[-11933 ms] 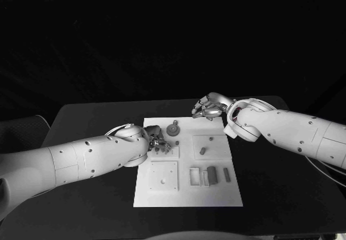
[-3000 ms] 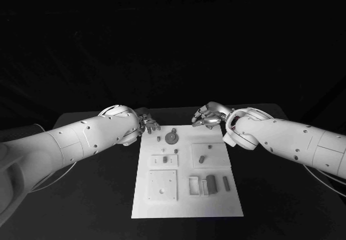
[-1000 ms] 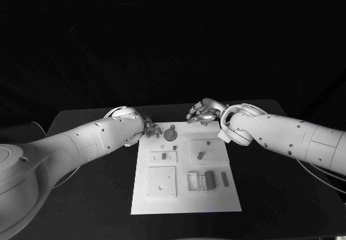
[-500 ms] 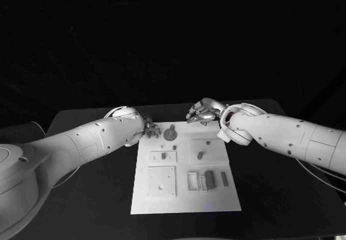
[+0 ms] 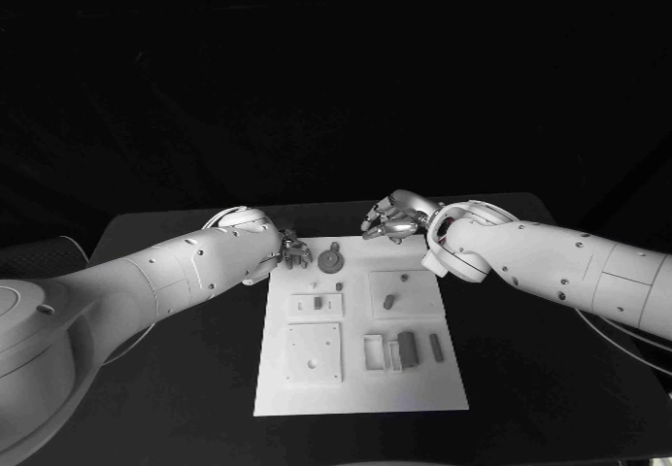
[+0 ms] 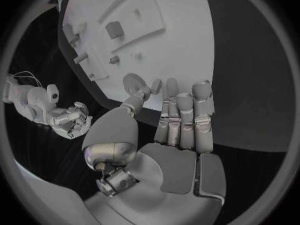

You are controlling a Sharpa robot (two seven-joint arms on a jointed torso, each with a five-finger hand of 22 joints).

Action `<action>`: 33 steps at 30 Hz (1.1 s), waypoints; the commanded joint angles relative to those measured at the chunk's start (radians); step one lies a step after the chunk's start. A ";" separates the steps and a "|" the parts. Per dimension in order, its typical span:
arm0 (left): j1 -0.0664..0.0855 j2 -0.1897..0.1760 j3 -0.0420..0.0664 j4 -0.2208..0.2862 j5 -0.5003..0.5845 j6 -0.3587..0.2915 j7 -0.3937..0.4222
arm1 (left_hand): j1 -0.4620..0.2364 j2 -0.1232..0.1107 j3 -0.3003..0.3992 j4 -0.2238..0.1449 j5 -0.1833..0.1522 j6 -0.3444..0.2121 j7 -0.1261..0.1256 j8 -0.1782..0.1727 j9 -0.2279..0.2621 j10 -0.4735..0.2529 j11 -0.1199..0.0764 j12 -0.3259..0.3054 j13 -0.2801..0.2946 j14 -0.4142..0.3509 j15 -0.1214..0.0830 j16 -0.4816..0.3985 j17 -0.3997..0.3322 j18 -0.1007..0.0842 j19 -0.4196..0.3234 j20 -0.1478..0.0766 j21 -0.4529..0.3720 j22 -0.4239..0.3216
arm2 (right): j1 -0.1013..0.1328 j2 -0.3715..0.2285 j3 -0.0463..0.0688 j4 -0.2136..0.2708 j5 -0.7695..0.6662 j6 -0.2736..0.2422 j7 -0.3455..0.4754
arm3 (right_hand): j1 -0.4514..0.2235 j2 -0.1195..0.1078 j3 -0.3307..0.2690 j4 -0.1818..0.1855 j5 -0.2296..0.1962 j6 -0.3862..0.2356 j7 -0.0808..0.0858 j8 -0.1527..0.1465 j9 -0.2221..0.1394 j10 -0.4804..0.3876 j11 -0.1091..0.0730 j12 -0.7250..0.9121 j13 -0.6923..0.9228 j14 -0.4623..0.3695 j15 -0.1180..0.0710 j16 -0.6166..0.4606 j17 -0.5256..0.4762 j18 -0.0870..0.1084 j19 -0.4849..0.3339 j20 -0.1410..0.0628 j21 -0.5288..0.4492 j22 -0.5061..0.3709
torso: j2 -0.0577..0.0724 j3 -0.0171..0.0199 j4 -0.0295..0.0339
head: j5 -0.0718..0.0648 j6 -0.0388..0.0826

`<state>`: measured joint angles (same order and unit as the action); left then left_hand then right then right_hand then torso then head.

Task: Assemble the parts on the task board

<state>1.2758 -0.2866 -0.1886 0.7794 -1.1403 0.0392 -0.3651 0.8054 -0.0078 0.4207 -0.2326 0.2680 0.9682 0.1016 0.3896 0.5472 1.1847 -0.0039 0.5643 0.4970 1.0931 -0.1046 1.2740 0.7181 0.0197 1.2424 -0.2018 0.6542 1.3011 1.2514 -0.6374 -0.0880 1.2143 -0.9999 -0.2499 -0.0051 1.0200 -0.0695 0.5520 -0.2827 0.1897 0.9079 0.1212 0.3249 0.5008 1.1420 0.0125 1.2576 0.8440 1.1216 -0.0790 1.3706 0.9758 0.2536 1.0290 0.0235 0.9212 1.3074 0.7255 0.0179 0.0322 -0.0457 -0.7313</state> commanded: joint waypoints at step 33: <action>0.000 0.001 0.001 0.003 0.050 -0.010 0.009 | 0.138 0.031 0.091 -0.017 0.005 0.073 -0.024 0.020 0.027 0.064 -0.021 0.005 0.011 0.035 -0.026 0.017 0.041 0.080 0.045 -0.017 0.029 0.029 | 0.000 0.000 0.000 0.000 -0.002 0.012 0.010 | -0.010 0.001 0.003 0.001 0.006 0.003 0.007 -0.005 0.002 -0.004 0.003 -0.001 0.001 0.000 -0.009 0.002 -0.002 0.008 0.005 0.000 -0.006 0.010 | 0.000 0.0000 0.0001 | -0.001 -0.004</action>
<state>1.2757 -0.2861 -0.1884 0.7796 -1.1231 0.0366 -0.3646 0.9274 0.0074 0.5121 -0.2463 0.2699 1.0332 0.0694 0.4002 0.5575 1.2426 -0.0218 0.5643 0.5076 1.1259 -0.1218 1.2898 0.7598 0.0189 1.2837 -0.2184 0.6829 1.3080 1.2514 -0.6375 -0.0880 1.2136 -0.9998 -0.2495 -0.0047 1.0201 -0.0696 0.5521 -0.2827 0.1897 0.9120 0.1216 0.3249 0.5014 1.1420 0.0125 1.2576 0.8437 1.1220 -0.0831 1.3706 0.9749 0.2489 1.0289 0.0235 0.9212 1.3074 0.7259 0.0184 0.0320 -0.0476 -0.7354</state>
